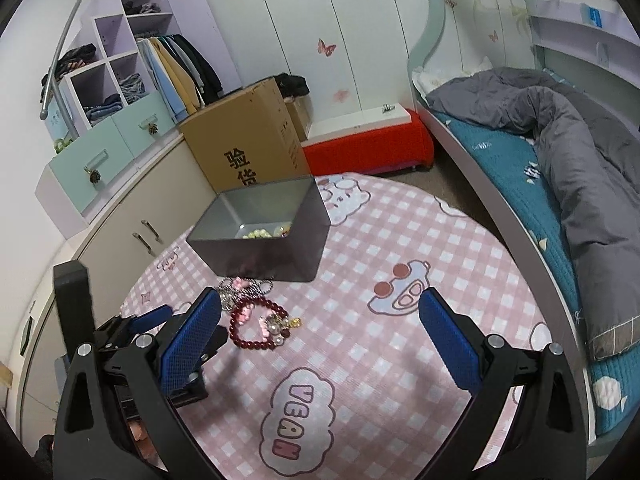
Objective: Organize jewelry
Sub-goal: 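Close the left tool on the dark red bead bracelet and lift it, then hold the dark red bracelet up with the left tool while the right tool grasps the pearl charm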
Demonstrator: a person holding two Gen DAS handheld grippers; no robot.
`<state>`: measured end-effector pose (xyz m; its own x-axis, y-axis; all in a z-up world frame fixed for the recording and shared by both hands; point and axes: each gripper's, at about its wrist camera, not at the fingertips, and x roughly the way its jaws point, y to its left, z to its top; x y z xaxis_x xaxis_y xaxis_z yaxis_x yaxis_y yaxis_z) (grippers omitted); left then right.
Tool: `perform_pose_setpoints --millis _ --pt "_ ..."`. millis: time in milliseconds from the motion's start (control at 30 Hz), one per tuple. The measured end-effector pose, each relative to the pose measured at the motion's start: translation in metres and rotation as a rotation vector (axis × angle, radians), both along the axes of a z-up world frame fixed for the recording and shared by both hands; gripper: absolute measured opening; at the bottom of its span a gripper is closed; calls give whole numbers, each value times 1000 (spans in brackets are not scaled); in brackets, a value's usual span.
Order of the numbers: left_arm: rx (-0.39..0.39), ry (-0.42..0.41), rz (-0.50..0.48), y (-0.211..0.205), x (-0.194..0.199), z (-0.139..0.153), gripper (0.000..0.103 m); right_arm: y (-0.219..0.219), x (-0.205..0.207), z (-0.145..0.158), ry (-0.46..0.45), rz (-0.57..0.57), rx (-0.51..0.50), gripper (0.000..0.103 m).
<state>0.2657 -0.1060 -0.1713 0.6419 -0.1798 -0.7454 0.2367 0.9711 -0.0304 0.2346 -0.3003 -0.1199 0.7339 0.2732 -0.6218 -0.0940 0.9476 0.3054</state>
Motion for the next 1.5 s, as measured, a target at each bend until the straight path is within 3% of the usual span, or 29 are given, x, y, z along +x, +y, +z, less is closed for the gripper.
perform_pose_setpoints --millis 100,133,267,300,767,967,1133,1200,1267,1400,1467,1500 --pt "-7 52 -21 -6 7 -12 58 0 3 -6 18 6 1 95" --pt "-6 50 -23 -7 7 -13 55 0 4 -8 25 9 0 95" --pt "-13 47 -85 -14 5 -11 10 -1 7 -17 44 16 7 95" --pt "-17 50 -97 -15 4 -10 8 -1 8 -17 47 16 8 95" --pt "-125 -116 -207 4 -40 49 8 7 10 -27 81 44 -6 95" --pt "-139 -158 -167 32 -54 64 8 22 11 -36 113 91 -16 95" --pt "-137 -128 -112 53 -53 54 8 54 15 -48 135 188 -66 94" --pt "-142 -110 -92 61 -51 49 8 69 18 -56 143 229 -98 87" --pt "-146 -101 -83 66 -50 45 8 80 22 -62 156 256 -121 65" --pt "-150 -99 -74 72 -50 45 8 99 28 -68 125 277 -203 48" --pt "-153 -101 -73 73 -51 45 8 105 28 -68 119 302 -226 23" --pt "-154 -101 -73 74 -50 45 8 110 27 -68 115 319 -260 17"
